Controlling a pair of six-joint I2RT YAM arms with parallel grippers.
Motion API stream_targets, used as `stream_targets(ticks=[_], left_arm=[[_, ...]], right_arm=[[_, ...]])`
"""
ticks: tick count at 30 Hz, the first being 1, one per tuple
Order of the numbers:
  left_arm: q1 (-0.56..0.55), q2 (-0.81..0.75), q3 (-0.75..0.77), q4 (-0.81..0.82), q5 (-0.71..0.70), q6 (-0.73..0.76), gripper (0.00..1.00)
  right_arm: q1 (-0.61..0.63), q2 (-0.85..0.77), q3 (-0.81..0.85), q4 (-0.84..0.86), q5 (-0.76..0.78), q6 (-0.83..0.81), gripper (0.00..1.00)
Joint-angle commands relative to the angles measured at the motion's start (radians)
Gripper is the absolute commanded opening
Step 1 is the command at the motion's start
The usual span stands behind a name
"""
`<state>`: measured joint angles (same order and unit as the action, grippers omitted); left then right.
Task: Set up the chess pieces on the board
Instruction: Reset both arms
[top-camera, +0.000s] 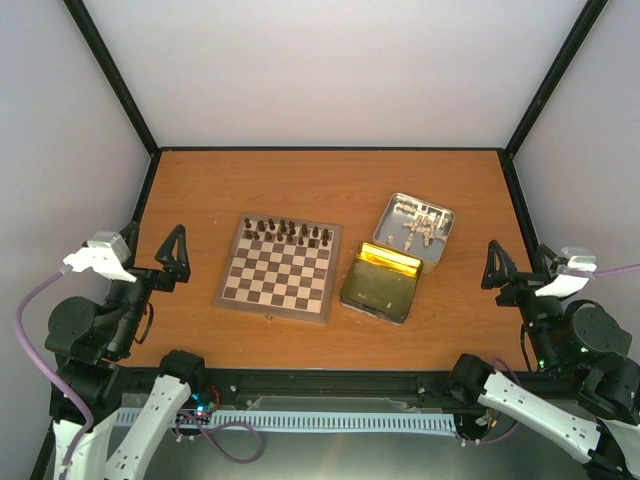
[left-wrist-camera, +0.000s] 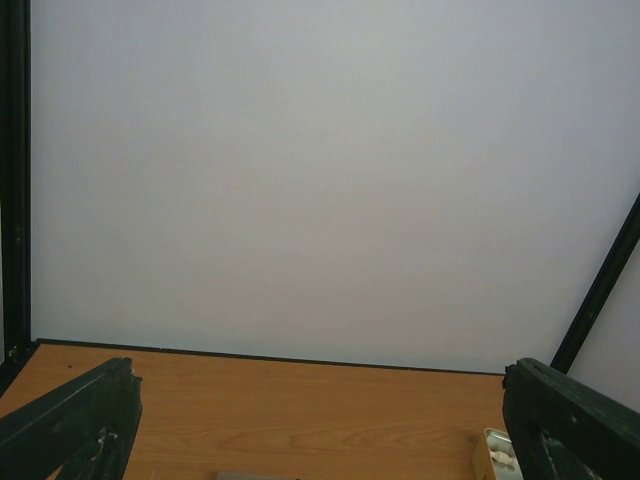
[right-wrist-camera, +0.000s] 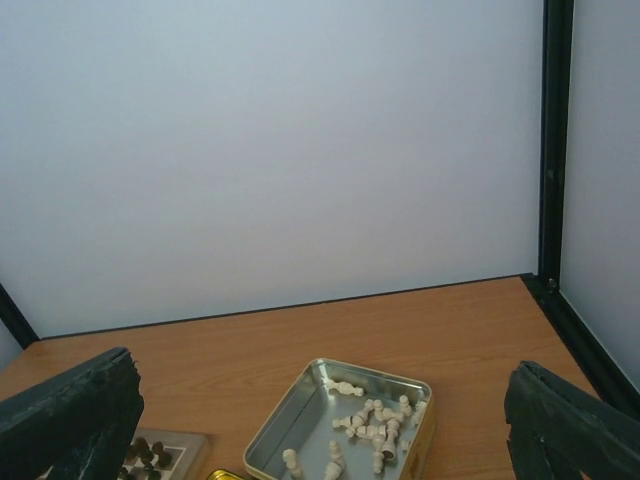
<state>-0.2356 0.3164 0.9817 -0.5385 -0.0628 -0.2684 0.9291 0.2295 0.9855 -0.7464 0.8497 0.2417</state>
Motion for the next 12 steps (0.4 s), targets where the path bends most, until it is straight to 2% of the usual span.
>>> stream_targets(ticks=[1,12], left_arm=[[0.006,-0.010,0.031,-0.002,-0.020,0.033,1.00],[0.007,-0.018,0.032,-0.002,-0.031,0.033,1.00]], right_arm=[[0.001,0.011,-0.003,0.001,0.031,-0.037,0.98],[0.001,0.017,-0.013,0.026,0.025,-0.042,0.98]])
